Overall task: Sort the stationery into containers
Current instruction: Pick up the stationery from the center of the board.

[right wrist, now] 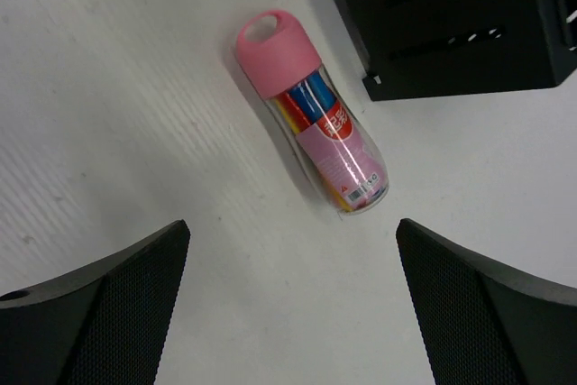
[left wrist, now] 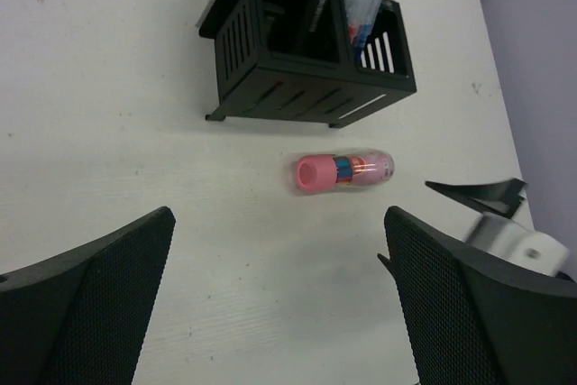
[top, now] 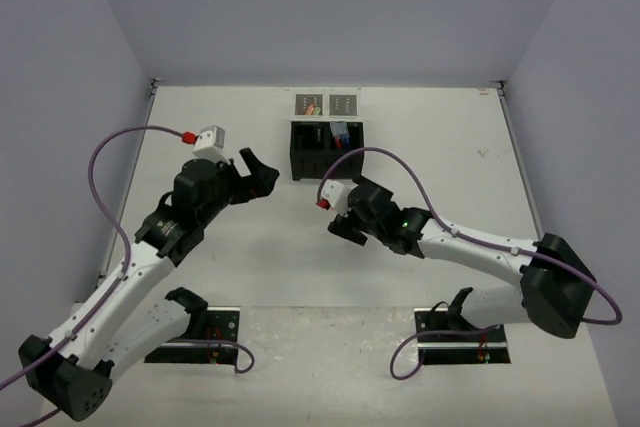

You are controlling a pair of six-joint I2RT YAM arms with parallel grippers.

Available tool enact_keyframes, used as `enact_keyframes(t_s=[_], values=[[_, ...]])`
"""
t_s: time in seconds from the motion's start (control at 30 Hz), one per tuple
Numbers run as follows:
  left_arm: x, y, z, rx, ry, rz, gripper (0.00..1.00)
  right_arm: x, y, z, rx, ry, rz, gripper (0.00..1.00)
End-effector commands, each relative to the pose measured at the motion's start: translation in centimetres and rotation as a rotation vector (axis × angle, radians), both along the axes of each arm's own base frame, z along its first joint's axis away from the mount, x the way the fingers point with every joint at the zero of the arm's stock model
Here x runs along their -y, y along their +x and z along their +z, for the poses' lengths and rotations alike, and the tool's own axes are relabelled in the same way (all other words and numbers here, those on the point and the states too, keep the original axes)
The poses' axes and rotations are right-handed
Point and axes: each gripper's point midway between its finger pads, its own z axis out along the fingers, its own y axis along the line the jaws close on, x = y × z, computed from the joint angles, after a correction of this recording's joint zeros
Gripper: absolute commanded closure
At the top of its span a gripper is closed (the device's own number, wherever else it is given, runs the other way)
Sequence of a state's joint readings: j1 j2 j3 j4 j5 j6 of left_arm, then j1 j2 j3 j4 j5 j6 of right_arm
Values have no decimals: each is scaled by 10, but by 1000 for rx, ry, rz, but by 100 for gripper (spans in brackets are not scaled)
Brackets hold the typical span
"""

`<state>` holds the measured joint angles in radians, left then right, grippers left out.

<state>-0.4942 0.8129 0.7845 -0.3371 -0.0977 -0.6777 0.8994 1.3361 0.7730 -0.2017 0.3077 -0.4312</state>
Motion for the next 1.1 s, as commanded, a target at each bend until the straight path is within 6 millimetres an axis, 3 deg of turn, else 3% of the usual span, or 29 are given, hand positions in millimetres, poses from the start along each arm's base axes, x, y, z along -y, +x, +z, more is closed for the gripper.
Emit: enact_keyframes(t_s=[0.0,0.37,0.63,0.97,1.07], values=[[-8,-20,12,57,66,-65,0,-10,29,15,75,-94,149,1],[-15,-38,1,71,99,-103,0,-8,53,-38,-35,-221,220,4],[-14,-44,1,79,88,-121,0,0,61,-57,-126,-244,223,8],[-15,-46,3,93,84,-126,0,-2,27,-78,-399,-202,255,20],[-16,-48,6,101,82,-124,0,-4,19,-81,-431,-193,260,28]])
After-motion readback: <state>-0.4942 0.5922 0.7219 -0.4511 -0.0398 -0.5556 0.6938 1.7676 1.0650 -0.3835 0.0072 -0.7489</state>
